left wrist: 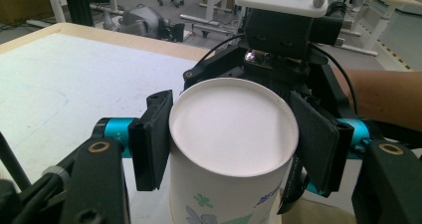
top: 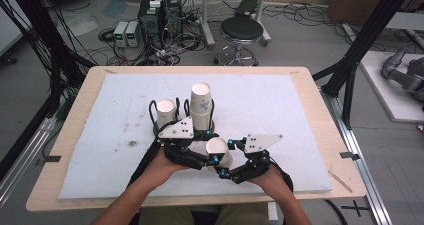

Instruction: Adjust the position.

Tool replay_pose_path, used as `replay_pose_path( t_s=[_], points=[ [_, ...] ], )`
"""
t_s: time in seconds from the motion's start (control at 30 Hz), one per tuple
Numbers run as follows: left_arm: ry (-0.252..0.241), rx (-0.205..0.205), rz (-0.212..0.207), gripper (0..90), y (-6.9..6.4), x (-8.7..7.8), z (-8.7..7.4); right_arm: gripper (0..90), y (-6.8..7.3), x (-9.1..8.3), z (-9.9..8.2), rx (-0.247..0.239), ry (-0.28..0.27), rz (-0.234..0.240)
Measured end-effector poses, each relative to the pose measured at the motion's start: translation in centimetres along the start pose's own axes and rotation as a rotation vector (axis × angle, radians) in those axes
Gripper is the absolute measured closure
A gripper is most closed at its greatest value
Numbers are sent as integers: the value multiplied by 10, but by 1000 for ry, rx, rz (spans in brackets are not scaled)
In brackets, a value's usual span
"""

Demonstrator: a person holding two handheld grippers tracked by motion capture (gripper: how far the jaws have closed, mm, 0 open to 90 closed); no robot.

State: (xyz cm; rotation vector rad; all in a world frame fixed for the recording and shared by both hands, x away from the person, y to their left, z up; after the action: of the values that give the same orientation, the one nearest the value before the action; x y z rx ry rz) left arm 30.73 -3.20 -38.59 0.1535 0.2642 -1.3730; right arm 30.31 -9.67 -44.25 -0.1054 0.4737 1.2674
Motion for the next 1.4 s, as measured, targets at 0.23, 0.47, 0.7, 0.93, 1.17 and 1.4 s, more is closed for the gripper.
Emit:
replay_pose_path(
  t_s=[0.23, 0.47, 0.7, 0.93, 1.17, 1.4],
  points=[
    [-3, 2, -6, 371, -1, 0, 0, 297, 0, -2, -1, -15, -10, 9],
    [3, -4, -16, 369, -2, 0, -1, 344, 2, -2, -3, -23, 11, 21],
    [9, -33, 19, 245, 3, 0, -5, 359, 3, -3, -3, -23, 32, 30],
    [23, -42, 16, 149, 5, -6, -7, 359, 1, -3, -8, -35, 82, 16],
    [61, -29, 6, 153, 6, -15, -11, 359, -1, -4, -12, -88, 188, 4],
    [114, -3, -27, 158, 2, -17, -16, 360, -2, -1, -9, -146, 299, 25]
  ],
)
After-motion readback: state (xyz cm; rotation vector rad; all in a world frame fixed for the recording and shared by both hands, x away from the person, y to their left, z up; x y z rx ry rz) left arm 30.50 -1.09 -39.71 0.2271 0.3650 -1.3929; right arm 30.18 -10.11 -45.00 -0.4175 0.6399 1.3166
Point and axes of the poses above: each handheld gripper's, and its own axes: x roughly forward along the jaws, z roughly out of its top, y roughly to its left, the point moved 10 cm from there along x, roughly forward along the jaws, and after that the axes turned 5 degrees about x, right-handed, at the moved point
